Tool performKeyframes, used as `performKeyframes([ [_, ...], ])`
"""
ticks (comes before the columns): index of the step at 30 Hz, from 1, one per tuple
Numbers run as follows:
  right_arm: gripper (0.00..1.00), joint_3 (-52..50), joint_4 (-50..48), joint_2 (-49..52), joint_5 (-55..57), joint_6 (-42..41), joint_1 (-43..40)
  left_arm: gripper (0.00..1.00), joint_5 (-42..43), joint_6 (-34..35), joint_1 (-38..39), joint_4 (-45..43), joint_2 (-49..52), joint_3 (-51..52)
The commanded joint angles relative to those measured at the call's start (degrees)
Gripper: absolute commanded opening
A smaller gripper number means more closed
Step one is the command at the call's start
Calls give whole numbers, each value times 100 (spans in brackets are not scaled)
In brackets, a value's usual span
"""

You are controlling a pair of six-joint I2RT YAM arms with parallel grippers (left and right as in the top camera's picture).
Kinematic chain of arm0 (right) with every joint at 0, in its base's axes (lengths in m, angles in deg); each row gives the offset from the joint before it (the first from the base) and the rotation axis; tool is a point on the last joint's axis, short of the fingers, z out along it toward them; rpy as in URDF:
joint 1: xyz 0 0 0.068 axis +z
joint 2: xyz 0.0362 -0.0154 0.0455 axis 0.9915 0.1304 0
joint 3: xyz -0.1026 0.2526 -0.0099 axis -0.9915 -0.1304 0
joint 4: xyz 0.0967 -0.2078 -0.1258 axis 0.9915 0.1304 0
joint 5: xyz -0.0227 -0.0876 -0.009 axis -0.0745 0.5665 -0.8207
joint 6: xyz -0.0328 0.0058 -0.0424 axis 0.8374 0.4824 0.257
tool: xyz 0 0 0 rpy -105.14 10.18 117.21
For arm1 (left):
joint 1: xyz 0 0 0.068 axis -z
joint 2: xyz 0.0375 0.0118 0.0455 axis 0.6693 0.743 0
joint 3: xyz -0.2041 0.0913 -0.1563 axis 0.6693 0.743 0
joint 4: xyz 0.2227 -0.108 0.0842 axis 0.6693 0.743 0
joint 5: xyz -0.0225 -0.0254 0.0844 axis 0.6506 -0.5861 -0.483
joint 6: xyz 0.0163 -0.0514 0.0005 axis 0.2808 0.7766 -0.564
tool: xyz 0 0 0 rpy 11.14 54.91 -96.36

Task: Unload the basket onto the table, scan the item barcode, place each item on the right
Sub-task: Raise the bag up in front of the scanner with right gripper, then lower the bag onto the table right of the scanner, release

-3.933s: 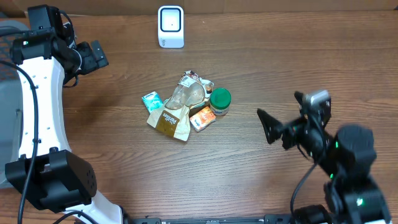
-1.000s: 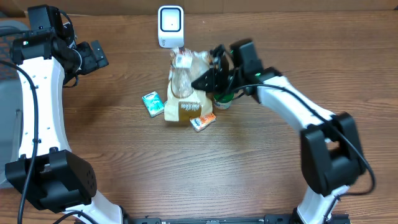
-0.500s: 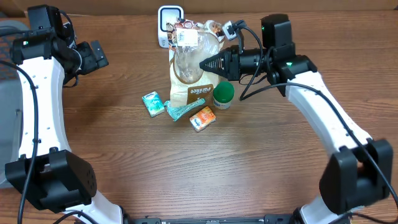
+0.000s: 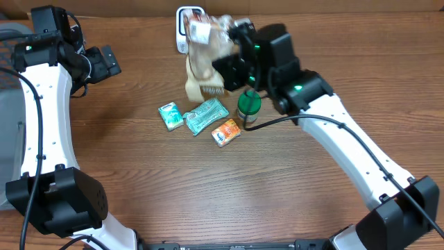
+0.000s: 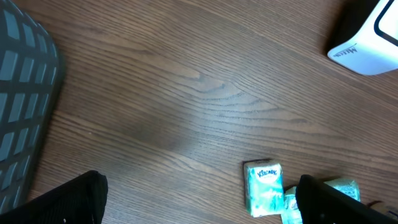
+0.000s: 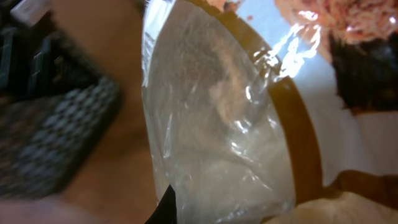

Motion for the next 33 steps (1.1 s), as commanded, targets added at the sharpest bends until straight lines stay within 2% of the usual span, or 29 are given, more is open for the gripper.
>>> performKeyframes([
  [1,4,750,-151,341,2332,798,216,100,22,120,-20,-7,-46,42],
  [4,4,1047,-481,868,2940,1388,238,100,20,120,-20,-7,-46,42],
  [6,6,1060,-1110,1298,3716,1978,249,99,20,120,-20,-7,-46,42],
  [7,25,1060,-1537,1552,4081,2474,295,99,20,120,-20,-7,-46,42],
  [8,33,1060,-1757,1665,4225,2769,315,100,22,120,-20,-4,-46,42],
  [9,33,1060,-1947,1753,4310,3023,330,99,22,120,-20,-4,-46,42],
  [10,27,1060,-2151,1840,4367,3322,343,100,22,120,-20,-7,-46,42],
  [11,17,1060,-2389,1947,4374,3694,348,99,20,120,-20,-7,-46,42],
  [13,4,1060,-2911,2186,4356,4459,350,100,20,120,-20,-4,-46,42],
  [16,4,1060,-3156,2339,4360,4942,350,100,22,120,-20,-4,-46,42],
  [18,4,1060,-3147,2350,4389,4787,350,99,20,120,-20,-4,-46,42],
  [22,4,1106,-3045,2337,4503,3847,293,100,20,120,-20,-4,-46,42],
  [26,5,1294,-2332,2337,4105,2916,70,100,22,120,-20,-7,-46,42],
  [28,7,1480,-1773,2337,3488,2170,-188,100,20,120,-20,-7,-46,42],
  [30,18,1676,-1270,2337,2575,1403,-522,100,22,120,-20,-7,-46,42],
  [33,50,1808,-929,2337,960,352,-1082,99,20,120,-20,-4,-46,42],
])
